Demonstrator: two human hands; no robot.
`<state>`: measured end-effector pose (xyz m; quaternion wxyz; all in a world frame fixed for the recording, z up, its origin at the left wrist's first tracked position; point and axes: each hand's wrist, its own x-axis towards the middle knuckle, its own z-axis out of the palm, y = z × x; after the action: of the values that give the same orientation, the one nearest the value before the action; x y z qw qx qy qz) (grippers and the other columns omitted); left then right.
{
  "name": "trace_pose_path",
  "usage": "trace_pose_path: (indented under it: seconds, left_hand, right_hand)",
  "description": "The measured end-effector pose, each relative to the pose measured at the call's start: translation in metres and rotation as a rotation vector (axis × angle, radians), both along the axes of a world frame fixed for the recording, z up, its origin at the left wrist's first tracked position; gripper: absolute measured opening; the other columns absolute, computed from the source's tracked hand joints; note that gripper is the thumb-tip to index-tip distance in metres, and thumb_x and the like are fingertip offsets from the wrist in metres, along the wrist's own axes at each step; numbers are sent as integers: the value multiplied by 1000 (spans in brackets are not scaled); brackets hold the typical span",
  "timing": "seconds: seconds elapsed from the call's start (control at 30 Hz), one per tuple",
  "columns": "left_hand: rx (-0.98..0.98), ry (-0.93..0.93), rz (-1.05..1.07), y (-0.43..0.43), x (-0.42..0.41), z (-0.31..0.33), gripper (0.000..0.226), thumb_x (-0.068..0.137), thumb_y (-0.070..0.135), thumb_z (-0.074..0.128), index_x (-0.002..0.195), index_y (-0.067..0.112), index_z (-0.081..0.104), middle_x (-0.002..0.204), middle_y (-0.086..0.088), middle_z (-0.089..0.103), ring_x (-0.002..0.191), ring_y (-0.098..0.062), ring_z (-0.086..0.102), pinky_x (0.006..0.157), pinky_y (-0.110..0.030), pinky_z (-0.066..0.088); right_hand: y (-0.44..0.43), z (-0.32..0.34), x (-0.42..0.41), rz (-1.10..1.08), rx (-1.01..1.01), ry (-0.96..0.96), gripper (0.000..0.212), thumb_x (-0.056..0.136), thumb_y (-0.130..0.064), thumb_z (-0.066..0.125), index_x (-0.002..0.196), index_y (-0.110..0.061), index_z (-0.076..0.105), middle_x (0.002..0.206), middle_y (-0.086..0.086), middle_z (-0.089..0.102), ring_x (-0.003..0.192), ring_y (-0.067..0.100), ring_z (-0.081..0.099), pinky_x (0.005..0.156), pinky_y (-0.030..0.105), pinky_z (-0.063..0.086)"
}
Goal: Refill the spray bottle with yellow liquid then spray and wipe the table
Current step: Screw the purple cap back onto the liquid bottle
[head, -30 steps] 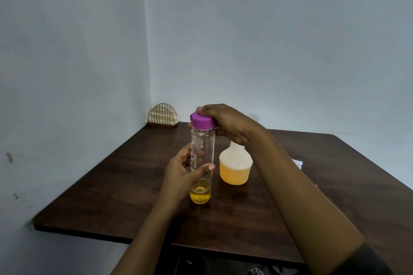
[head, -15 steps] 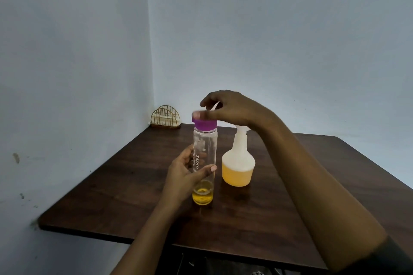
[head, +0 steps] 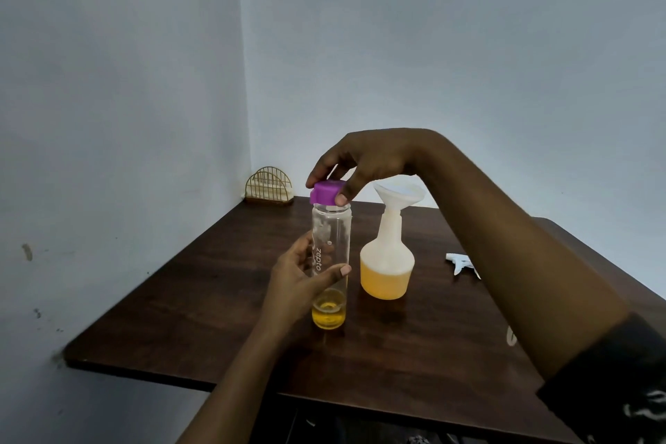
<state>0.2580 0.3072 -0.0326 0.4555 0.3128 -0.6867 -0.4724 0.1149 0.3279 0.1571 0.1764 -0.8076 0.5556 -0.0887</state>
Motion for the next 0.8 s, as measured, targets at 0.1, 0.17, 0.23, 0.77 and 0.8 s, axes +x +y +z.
trace_pose_path:
  seconds: [0.1,0.17,0.23,0.77,0.8]
  left_hand:
    - [2,-4,3,0,0,-1,62,68,18,79,119,37,49,107,15,65,99,1,61,67,-10,49]
    - [1,-9,6,1,0,-1,61,69,19,79,117,40,47,105,18,63,96,4,59,63,-7,47]
    - [0,-12,11,0,0,-2,62,69,20,79,119,39,47,107,16,64,98,2,60,68,-10,49]
    - [11,-19,6,-5,-1,-4,71,65,24,81,129,31,50,114,9,65,106,-8,61,88,-35,54]
    - [12,-18,7,-5,-1,-4,72,65,25,82,130,30,50,114,9,66,107,-9,62,89,-37,54]
  right_hand:
    - [-1,0,2,0,-24,34,45,76,-9,75,117,-22,63,121,-4,63,108,12,61,90,23,48]
    - [-1,-1,2,6,-62,83,44,75,-12,76,115,-23,63,118,-7,63,105,12,62,87,23,48]
    - [-1,-3,4,5,-98,113,44,73,-15,78,113,-25,63,115,-9,62,103,11,62,83,22,49]
    - [14,-3,-15,-1,-94,9,30,93,-33,54,123,-29,56,129,-11,55,117,5,52,92,21,46]
    - [14,-6,-18,65,-26,-4,36,92,-23,58,127,-30,53,131,-14,52,121,3,49,95,16,43]
